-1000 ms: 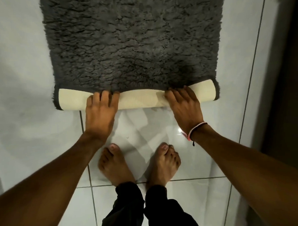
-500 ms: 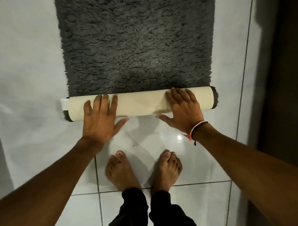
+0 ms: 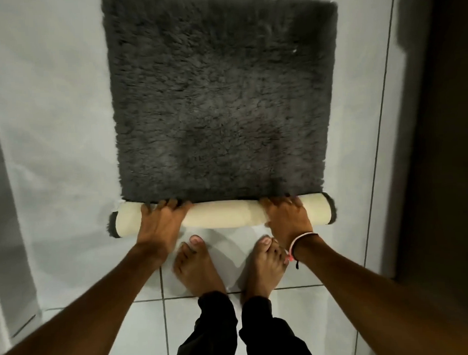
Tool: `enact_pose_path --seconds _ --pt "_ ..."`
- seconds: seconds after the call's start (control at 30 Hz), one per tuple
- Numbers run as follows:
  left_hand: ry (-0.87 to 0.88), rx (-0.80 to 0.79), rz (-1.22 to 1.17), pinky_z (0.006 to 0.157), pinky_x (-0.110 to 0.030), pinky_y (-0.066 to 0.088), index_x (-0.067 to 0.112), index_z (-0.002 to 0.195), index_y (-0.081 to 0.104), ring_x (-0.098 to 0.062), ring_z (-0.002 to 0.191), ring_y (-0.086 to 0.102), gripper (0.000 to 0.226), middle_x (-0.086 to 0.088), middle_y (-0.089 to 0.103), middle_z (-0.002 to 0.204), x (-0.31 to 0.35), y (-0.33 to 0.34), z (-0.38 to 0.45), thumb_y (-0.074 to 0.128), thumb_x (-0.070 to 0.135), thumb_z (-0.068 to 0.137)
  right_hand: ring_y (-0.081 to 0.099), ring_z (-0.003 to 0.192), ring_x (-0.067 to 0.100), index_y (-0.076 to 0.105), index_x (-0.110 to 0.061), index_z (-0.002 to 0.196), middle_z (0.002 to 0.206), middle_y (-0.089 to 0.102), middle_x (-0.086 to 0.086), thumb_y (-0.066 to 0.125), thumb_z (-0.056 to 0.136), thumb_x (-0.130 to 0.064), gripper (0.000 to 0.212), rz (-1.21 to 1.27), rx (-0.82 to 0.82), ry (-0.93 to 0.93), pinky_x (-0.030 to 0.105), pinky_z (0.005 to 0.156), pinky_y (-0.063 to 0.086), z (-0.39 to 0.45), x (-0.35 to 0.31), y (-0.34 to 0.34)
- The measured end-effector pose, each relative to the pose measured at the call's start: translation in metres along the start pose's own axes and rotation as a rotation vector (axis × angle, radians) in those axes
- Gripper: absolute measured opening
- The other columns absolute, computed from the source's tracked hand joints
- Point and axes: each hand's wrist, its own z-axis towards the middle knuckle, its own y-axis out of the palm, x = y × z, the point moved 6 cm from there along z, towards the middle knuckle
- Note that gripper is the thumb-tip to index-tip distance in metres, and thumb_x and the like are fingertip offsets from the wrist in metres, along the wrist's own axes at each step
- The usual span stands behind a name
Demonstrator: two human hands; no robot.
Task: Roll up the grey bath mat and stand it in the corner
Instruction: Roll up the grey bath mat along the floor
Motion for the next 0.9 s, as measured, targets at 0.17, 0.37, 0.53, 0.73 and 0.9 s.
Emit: enact_pose_path --seconds 0.17,0.37,0.53,0.73,0.9 --pt "-0.026 0.421 -0.023 0.117 -0.066 0.021 0.019 0.159 0.014 -0.039 0.147 0.028 0.082 -0.026 0.029 0.158 -0.019 -0.046 0.010 0.059 0.022 0.090 0.026 0.152 0.039 0.021 -0.010 0.160 0.165 0.026 0.024 0.052 0.100 -0.039 0.073 -0.027 0.277 -0.038 0.059 0.124 0.020 0.017 -0.008 -0.042" --pt "0.087 0.228 0.199 0.120 -0.064 0.018 0.022 0.156 -0.011 -0.036 0.149 0.017 0.121 -0.020 0.015 0.160 -0.023 -0.058 0.067 0.078 0.036 0.076 0.033 0.143 0.046 0.019 -0.007 0.156 0.155 0.033 0.029 0.079 0.082 -0.037 0.100 -0.221 0.152 0.034 0.065 0.118 0.026 0.065 -0.015 -0.047" --pt "0.078 0.262 0.113 0.121 -0.064 0.013 0.026 0.156 0.011 -0.038 0.143 0.026 0.100 -0.017 0.025 0.156 -0.013 -0.042 0.046 0.072 0.012 0.077 0.050 0.122 0.044 0.033 -0.007 0.146 0.137 0.050 0.024 0.053 0.093 -0.012 0.057 -0.194 0.239 0.065 0.063 0.110 0.036 0.047 -0.019 -0.031" --pt "0.100 -0.065 -0.006 0.124 -0.058 0.007 0.033 0.157 0.010 -0.031 0.146 0.027 0.084 -0.008 0.030 0.158 -0.005 0.000 0.004 0.059 0.020 0.089 0.032 0.146 0.037 0.020 -0.018 0.157 0.159 0.036 0.015 0.070 0.091 -0.031 0.084 -0.071 -0.065 0.017 0.059 0.122 0.021 0.001 -0.020 0.001" --pt "-0.013 0.435 -0.031 0.116 -0.064 0.027 0.018 0.157 0.022 -0.040 0.140 0.030 0.090 -0.026 0.037 0.152 -0.018 -0.050 0.003 0.064 0.002 0.079 0.024 0.153 0.041 0.022 -0.012 0.160 0.165 0.024 0.026 0.061 0.096 -0.035 0.078 -0.008 0.312 -0.014 0.064 0.122 0.021 0.000 -0.019 -0.038"
